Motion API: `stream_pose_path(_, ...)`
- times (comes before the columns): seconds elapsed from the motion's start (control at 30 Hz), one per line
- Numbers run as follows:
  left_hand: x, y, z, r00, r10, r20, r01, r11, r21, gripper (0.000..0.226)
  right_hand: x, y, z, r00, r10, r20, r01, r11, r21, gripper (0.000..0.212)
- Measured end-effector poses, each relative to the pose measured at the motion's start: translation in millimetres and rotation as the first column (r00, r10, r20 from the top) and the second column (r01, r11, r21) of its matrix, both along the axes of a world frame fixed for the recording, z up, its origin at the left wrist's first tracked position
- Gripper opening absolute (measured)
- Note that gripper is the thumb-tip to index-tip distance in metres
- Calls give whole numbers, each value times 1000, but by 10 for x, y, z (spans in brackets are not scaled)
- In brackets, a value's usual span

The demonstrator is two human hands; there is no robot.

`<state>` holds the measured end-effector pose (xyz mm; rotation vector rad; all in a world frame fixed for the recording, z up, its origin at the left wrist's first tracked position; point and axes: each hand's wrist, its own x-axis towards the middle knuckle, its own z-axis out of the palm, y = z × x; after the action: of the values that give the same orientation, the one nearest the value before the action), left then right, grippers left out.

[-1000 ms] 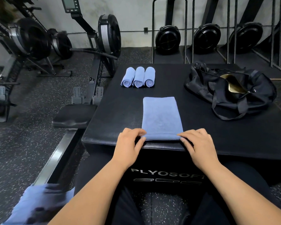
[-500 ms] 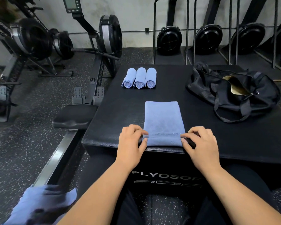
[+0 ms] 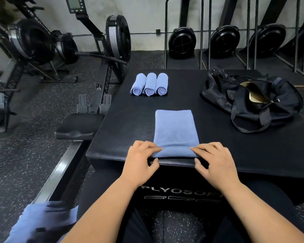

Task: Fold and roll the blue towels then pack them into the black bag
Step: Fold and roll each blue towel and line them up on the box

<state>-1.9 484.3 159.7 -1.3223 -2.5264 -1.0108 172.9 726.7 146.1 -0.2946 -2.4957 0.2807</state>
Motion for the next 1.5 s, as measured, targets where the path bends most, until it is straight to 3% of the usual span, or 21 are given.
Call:
stream_pose_path(0.27, -17, -2, 76, 926, 119, 357, -159, 984, 84, 27, -47, 8, 111, 990, -118, 79, 140, 910, -391, 38)
stream_pose_path(0.47, 18, 9, 140, 887, 140, 440, -194, 978, 81, 12, -1, -31, 239, 988, -147, 56, 152, 810, -566, 18)
stream_pose_path(0.6, 31, 42, 98, 922, 151, 356, -193, 977, 86, 8, -31, -53, 192, 987, -158, 30, 153, 872, -465, 11)
stream_pose_path(0.7, 26, 78, 54, 941, 186, 282, -225, 968, 111, 12, -61, -39, 151, 978, -210, 9, 198, 902, -384, 17)
stream_pose_path(0.77, 35, 98, 57, 967, 172, 187, -201, 968, 153, 18, -79, -37, 147, 977, -207, -55, 180, 932, -315, 20)
stream_pose_path(0.87, 48, 116, 61, 994, 112, -17, -108, 980, 168, 21, -77, -67, 114, 984, -109, -144, 93, 989, -116, 8)
stream_pose_path(1.0, 36, 113, 4, 984, 117, -136, -106, 991, 86, 25, -44, -50, 52, 989, -87, -122, 91, 995, 31, 15)
stream_pose_path(1.23, -11, 67, -35, 996, 90, -9, -90, 996, 15, 39, -48, -16, 50, 992, -125, 28, 127, 991, -48, 30)
stream_pose_path(1.5, -34, 46, 23, 944, 140, 297, -176, 979, 98, 32, -55, 16, 149, 984, -156, 82, 175, 925, -337, 26)
